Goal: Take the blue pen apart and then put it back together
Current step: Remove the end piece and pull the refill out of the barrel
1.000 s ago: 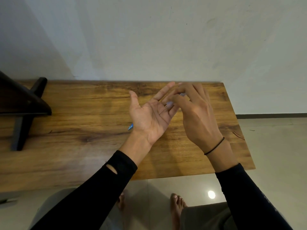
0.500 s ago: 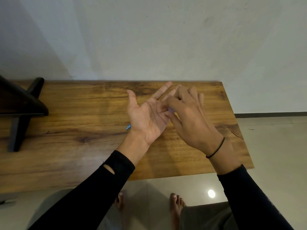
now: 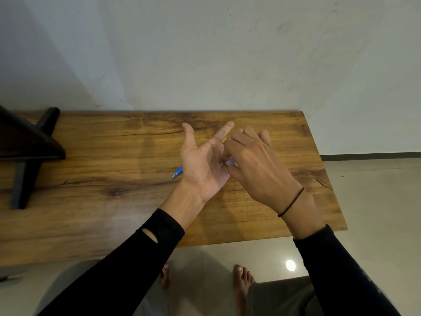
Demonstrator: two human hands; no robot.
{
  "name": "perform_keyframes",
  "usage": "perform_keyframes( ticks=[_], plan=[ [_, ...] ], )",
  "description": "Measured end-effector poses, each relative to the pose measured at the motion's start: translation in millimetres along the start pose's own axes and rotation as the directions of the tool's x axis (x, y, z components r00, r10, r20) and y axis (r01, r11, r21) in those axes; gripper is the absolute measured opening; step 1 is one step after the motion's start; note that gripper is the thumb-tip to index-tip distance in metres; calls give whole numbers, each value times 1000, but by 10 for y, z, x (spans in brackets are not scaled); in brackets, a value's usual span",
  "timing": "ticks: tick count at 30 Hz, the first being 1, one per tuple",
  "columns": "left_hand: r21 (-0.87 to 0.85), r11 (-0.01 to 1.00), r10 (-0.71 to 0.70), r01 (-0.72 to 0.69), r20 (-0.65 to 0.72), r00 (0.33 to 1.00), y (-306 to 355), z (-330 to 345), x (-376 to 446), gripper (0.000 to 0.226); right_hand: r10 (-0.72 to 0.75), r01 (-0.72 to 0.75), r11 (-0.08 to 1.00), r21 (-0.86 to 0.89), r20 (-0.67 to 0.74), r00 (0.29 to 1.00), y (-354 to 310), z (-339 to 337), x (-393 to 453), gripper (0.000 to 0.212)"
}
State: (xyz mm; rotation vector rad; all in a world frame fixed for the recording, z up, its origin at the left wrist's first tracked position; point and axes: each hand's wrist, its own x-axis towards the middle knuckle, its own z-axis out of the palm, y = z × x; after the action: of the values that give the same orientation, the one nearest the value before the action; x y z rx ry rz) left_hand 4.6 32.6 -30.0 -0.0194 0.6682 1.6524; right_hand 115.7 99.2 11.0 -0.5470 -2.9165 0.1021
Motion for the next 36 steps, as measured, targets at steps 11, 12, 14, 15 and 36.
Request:
perform_keyframes(
  ticks=[11,12,14,15,36],
  plan=[
    [-26,1000,-2,3,5,1000,67,-56,50,118,112,-102,979,177,-49,992,53,76,14,3],
    [-42,999,3,-3,7,1000,70,-53,56,118,129,-116,969,217,-47,991,63,90,17,4],
    [-72,997,16,-15,10,1000,75,-44,63,117,164,-141,940,311,-51,985,70,112,18,5],
    [-82,996,19,-18,15,1000,83,-36,60,116,192,-156,918,364,-62,980,66,119,19,5],
    [827,-525,526,203,127,841,324,-420,118,17,532,-230,-428,874,449,718,248,177,71,13]
  ],
)
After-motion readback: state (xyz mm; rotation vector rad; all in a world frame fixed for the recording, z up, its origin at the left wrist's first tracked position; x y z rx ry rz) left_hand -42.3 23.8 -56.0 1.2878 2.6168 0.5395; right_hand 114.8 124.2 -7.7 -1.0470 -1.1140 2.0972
